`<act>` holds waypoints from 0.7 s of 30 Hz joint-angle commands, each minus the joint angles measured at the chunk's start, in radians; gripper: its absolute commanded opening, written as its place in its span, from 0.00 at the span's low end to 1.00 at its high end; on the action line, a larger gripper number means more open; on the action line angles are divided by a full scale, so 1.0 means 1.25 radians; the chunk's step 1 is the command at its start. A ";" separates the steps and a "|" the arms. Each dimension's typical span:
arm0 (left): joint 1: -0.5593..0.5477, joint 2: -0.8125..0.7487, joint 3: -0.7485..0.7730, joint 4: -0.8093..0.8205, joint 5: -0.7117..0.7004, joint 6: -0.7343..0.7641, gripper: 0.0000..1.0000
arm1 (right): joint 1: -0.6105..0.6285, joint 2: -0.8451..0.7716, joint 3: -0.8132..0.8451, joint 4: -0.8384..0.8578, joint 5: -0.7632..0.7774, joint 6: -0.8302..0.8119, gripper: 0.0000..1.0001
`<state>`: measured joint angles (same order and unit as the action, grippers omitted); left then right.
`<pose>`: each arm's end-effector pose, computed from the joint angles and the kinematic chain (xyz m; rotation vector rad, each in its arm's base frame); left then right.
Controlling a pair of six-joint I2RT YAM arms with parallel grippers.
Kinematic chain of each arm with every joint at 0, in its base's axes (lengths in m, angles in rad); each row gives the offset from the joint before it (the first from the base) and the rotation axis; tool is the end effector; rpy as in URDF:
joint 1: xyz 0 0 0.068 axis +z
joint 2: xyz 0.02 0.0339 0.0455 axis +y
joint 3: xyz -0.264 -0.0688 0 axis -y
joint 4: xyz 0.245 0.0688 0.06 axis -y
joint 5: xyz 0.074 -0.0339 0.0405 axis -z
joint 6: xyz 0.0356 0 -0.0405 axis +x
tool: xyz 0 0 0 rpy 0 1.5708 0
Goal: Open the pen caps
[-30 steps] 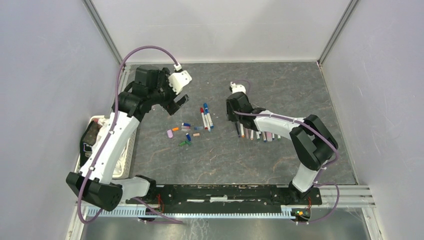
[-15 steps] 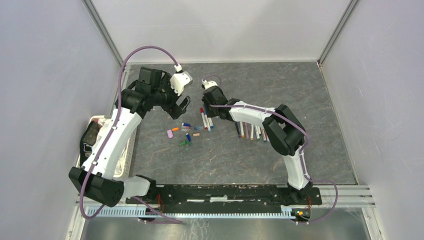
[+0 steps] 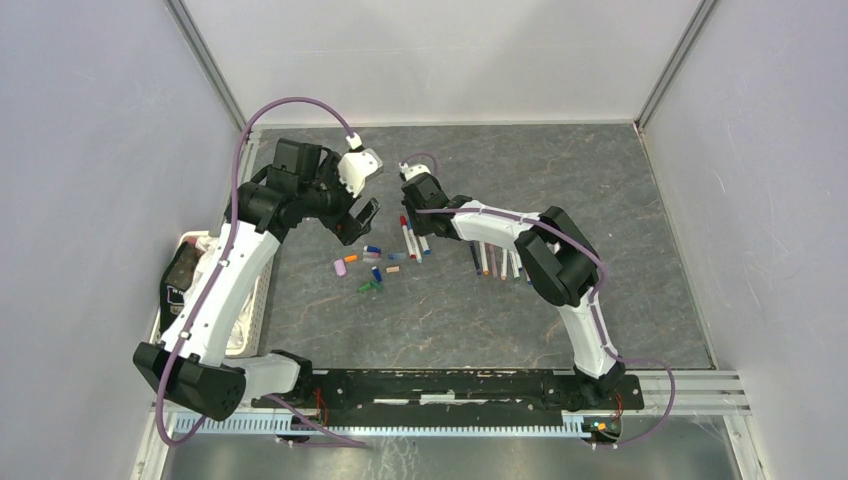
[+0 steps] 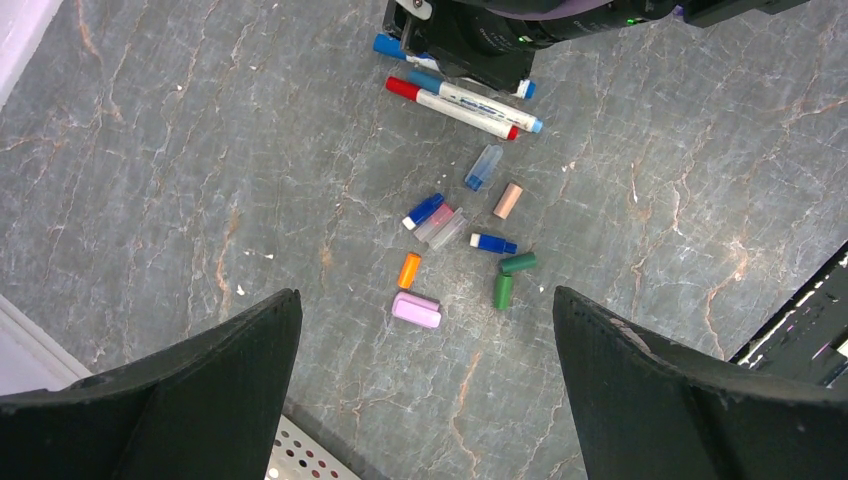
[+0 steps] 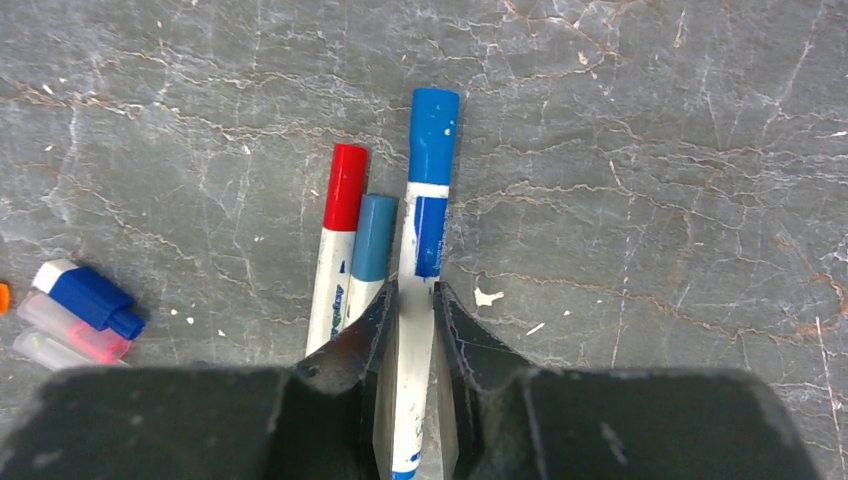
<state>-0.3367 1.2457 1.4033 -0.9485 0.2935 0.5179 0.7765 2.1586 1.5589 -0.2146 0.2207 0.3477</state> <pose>0.2271 -0.0904 0.3845 1.0940 2.0610 -0.2562 0.3458 0.3288 0.1654 -0.4032 2.3432 0.2804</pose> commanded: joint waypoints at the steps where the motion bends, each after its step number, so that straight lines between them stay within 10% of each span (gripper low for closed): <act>1: 0.003 -0.022 0.003 -0.005 0.015 -0.002 1.00 | -0.003 0.029 0.036 -0.041 0.042 -0.017 0.23; 14: 0.003 -0.007 -0.005 -0.005 0.009 0.019 1.00 | -0.012 -0.024 -0.093 -0.024 0.065 -0.025 0.25; 21: 0.003 0.009 -0.029 0.003 0.041 0.042 1.00 | -0.064 -0.147 -0.183 0.038 -0.095 -0.031 0.00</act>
<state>-0.3367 1.2453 1.3830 -0.9482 0.2981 0.5190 0.7486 2.0789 1.3857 -0.1452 0.2268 0.3275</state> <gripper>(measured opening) 0.995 0.061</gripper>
